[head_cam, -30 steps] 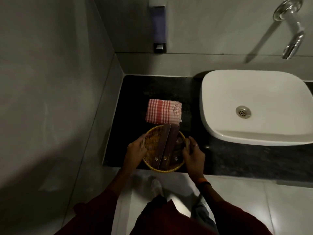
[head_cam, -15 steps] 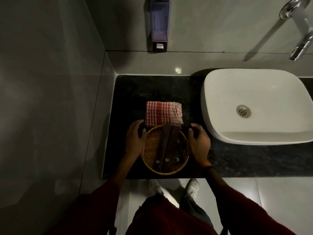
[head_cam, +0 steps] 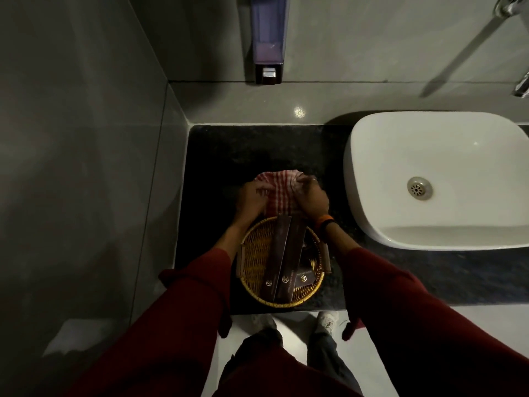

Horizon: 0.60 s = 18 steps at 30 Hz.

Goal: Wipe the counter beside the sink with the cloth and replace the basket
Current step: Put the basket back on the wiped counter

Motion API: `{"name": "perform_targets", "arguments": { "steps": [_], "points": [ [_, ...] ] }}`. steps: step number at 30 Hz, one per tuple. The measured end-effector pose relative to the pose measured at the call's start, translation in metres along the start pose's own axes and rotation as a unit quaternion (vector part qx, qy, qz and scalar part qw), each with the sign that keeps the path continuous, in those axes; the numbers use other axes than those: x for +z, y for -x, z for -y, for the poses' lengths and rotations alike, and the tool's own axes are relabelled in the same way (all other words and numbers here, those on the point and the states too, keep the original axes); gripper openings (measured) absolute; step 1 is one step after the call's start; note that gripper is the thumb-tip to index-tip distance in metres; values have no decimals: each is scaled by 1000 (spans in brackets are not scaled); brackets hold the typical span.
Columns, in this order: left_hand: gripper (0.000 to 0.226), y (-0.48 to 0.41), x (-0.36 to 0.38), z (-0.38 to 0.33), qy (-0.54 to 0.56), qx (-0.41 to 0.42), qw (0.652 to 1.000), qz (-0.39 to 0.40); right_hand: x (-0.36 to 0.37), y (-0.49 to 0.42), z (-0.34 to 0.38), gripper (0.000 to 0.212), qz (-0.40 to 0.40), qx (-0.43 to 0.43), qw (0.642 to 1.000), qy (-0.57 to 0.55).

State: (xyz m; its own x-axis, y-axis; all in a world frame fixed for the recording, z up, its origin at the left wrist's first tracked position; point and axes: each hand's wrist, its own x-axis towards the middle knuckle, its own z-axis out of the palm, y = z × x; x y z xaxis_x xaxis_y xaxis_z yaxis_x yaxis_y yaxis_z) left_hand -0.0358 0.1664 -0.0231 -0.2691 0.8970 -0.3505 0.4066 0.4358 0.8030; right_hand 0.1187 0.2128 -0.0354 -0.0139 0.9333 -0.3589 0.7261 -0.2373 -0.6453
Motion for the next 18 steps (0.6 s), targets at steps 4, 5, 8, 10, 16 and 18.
{"name": "perform_targets", "arguments": {
  "steps": [4, 5, 8, 10, 16, 18],
  "points": [
    [33, 2, -16, -28, 66, 64, 994, -62, -25, 1, 20, 48, -22, 28, 978, -205],
    [34, 5, -20, -39, 83, 75, 991, -70, -36, 3, 25, 45, -9, 43, 962, -268],
    [36, 18, -25, -74, 126, 117, 984, -50, -80, 22, 28, 33, 19, 40, 923, -383],
    [39, 28, -18, -97, 157, 131, 978, -30, -113, 35, 22, 27, 0, 21, 915, -403],
    [37, 64, 74, -162, 183, 171, 968, 24, -225, 48, -47, 23, -30, 26, 912, -408],
    [34, 73, 125, -184, 157, 176, 972, 18, -264, 46, -87, 23, -32, 37, 911, -409]
  ]
}}
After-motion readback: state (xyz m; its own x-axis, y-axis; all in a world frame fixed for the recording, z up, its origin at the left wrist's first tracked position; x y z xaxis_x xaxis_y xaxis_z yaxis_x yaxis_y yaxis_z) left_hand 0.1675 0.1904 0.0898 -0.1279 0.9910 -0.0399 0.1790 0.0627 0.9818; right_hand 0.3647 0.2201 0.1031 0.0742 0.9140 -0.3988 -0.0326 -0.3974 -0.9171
